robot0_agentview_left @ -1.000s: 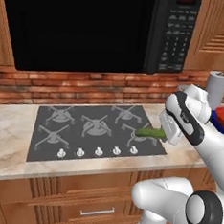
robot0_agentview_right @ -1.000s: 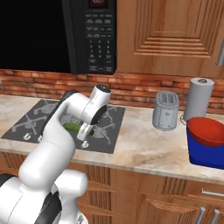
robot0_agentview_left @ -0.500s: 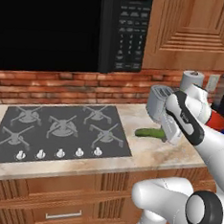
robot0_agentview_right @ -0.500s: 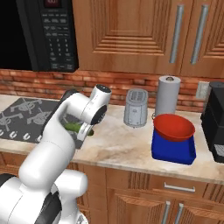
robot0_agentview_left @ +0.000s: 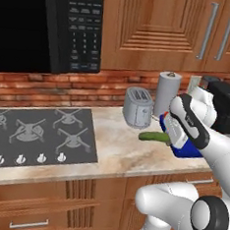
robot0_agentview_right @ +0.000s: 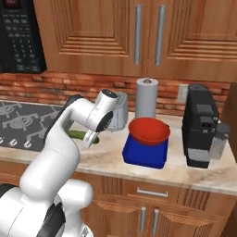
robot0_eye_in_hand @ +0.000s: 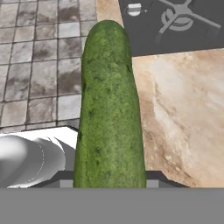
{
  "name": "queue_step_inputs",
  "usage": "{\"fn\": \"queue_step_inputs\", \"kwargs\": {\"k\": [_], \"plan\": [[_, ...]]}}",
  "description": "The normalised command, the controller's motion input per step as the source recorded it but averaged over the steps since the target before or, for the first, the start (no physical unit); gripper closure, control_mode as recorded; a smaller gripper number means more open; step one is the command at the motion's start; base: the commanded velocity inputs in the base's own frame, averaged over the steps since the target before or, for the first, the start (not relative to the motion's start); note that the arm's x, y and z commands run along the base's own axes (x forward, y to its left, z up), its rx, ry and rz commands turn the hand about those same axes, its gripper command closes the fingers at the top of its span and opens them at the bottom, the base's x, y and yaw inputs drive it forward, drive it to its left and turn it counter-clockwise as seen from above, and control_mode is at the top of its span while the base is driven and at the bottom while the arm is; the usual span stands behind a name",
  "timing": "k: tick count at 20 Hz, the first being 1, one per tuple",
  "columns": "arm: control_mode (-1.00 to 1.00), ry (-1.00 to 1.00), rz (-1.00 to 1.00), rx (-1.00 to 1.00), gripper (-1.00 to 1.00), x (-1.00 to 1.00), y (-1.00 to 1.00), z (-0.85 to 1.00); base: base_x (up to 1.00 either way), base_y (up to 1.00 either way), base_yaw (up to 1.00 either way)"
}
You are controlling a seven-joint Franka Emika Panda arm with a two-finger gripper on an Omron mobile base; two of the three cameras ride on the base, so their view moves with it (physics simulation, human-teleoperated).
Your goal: Place the two vegetables and bowl onto the tray for setting up a vegetable dip station.
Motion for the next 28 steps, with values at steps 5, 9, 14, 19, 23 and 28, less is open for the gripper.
{"fn": "queue_step_inputs", "kwargs": {"k": [5,9,14,19,23,28], "plan": [[1.0,0.0,0.0,0.0,1.0,0.0,0.0,0.0,0.0,-0.66,0.0],[1.0,0.0,0.0,0.0,1.0,0.0,0.0,0.0,0.0,-0.65,0.0],[1.0,0.0,0.0,0.0,1.0,0.0,0.0,0.0,0.0,-0.55,0.0],[1.0,0.0,0.0,0.0,1.0,0.0,0.0,0.0,0.0,-0.36,0.0],[1.0,0.0,0.0,0.0,1.0,0.0,0.0,0.0,0.0,-0.22,0.0],[1.0,0.0,0.0,0.0,1.0,0.0,0.0,0.0,0.0,-0.05,0.0]]}}
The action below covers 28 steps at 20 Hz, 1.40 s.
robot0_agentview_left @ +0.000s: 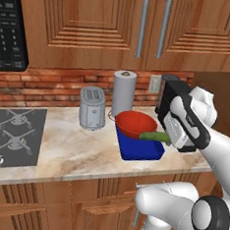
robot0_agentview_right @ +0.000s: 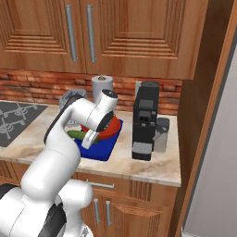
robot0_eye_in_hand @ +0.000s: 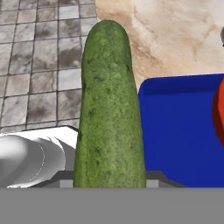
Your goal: Place the two vegetables and bowl onto the tray for setting up a vegetable dip station.
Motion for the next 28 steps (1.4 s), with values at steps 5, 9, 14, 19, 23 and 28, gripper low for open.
{"fn": "queue_step_inputs", "kwargs": {"k": [5,9,14,19,23,28], "plan": [[1.0,0.0,0.0,0.0,1.0,0.0,0.0,0.0,0.0,0.0,0.0],[1.0,0.0,0.0,0.0,1.0,0.0,0.0,0.0,0.0,0.0,0.0],[1.0,0.0,0.0,0.0,1.0,0.0,0.0,0.0,0.07,0.0,0.0],[1.0,0.0,0.0,0.0,1.0,0.0,0.0,0.0,0.27,0.0,0.02],[1.0,0.0,0.0,0.0,1.0,0.0,0.0,0.0,0.26,0.0,0.0],[1.0,0.0,0.0,0.0,1.0,0.0,0.0,0.0,0.19,0.0,0.0]]}}
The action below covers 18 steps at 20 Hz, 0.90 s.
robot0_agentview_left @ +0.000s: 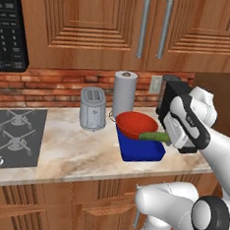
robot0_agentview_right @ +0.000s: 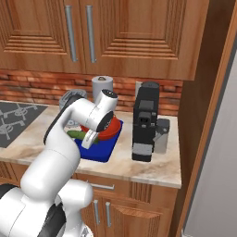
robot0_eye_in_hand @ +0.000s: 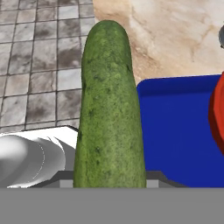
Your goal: Place the two vegetables and bowl onto the tray for setting up a vegetable dip station.
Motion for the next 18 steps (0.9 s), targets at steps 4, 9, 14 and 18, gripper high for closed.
{"fn": "queue_step_inputs", "kwargs": {"k": [4,9,14,18], "plan": [[1.0,0.0,0.0,0.0,1.0,0.0,0.0,0.0,0.08,0.0,0.02],[1.0,0.0,0.0,0.0,1.0,0.0,0.0,0.0,0.0,0.0,0.0],[-1.0,0.0,0.0,0.0,1.0,0.0,0.0,0.0,0.0,0.0,0.0],[-1.0,0.0,0.0,0.0,1.0,0.0,0.0,0.0,0.0,0.0,0.0]]}}
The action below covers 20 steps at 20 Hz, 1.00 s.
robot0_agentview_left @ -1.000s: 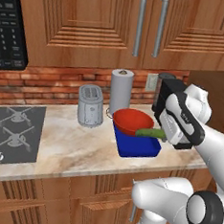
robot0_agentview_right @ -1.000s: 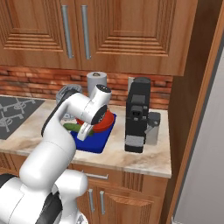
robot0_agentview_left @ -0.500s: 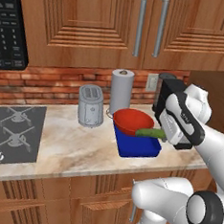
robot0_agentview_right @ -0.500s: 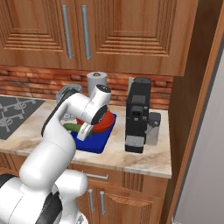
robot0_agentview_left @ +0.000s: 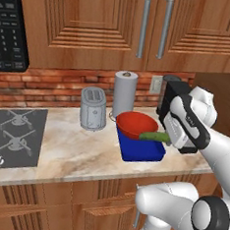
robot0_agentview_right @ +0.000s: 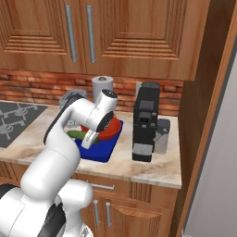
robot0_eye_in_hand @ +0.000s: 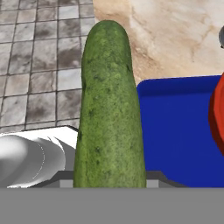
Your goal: Place the two vegetables and bowl onto the tray for setting up a vegetable dip station.
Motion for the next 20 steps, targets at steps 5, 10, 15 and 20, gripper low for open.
{"fn": "queue_step_inputs", "kwargs": {"k": [5,10,15,20], "plan": [[-1.0,0.0,0.0,0.0,1.0,0.06,0.06,0.0,0.0,0.0,0.0],[-1.0,0.0,0.0,-0.01,1.0,0.1,0.09,0.0,0.0,0.0,0.0],[-1.0,0.0,0.01,-0.01,1.0,0.07,0.07,0.0,0.0,0.0,0.0],[-1.0,0.04,0.02,-0.05,1.0,0.01,0.01,-0.05,0.0,0.0,0.0]]}}
